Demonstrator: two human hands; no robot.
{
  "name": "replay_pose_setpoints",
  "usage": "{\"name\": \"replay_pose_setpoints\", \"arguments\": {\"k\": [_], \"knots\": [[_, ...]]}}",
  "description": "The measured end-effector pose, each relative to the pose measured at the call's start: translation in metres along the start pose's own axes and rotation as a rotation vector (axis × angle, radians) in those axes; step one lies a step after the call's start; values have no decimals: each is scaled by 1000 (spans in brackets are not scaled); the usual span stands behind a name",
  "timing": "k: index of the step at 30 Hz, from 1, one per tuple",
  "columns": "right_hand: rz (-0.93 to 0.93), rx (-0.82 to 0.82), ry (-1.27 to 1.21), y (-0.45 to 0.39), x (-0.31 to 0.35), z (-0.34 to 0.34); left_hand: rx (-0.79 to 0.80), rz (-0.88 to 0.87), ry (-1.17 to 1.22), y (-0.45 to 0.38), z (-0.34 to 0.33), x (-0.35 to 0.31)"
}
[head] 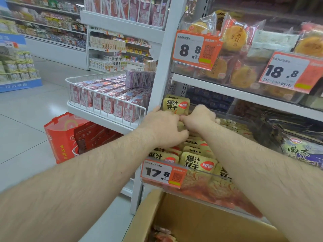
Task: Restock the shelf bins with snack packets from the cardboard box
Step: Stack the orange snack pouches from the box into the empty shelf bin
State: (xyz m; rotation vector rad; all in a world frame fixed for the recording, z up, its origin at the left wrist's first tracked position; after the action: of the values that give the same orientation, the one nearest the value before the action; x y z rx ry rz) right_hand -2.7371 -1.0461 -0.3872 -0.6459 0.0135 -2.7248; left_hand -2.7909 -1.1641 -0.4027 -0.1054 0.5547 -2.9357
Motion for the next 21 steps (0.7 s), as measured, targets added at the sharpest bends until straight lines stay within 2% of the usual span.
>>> {"name": "replay_pose_setpoints", "arguments": {"k": [3,5,6,9,10,12,15,16,18,21], "knots": [[212,-184,-102,47,-17,26,-215,-48,32,32,18,-32],[421,-296,-225,91,-36,33,-263,-57,125,57,25,-58],[513,-330,-285,113,-48,34,-249,-41,214,70,21,-67],[669,-311,-424,163,-93,16,-21,-52,377,95,-8,-95],[653,-250,-448,173,-114,2,84,-93,400,102,-23,-106],[450,-58,-420,178,-164,-46,303,-136,378,117,-57,-124],[-68,443,-139,174,-247,-155,579,-98,388,141,-112,-129],[-175,594,-6,180,-272,-189,636,-91,404,148,-124,-130],[-197,817,272,197,-312,-249,724,-107,411,157,-142,-134],[-249,949,410,216,-357,-302,769,-111,442,161,-156,-140]]}}
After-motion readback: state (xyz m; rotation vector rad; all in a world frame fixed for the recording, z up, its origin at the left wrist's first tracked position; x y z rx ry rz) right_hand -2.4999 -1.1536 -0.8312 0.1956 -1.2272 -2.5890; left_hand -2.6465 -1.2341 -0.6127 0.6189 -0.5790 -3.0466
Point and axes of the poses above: each hand's wrist, its own y-axis away from the middle knuckle, its own z-axis out of the back of the hand, x = y × z, the point moved 6 cm from there along -y, towards the middle knuckle, and after that the axes turned 15 degrees about -z, right-handed, at the moved point
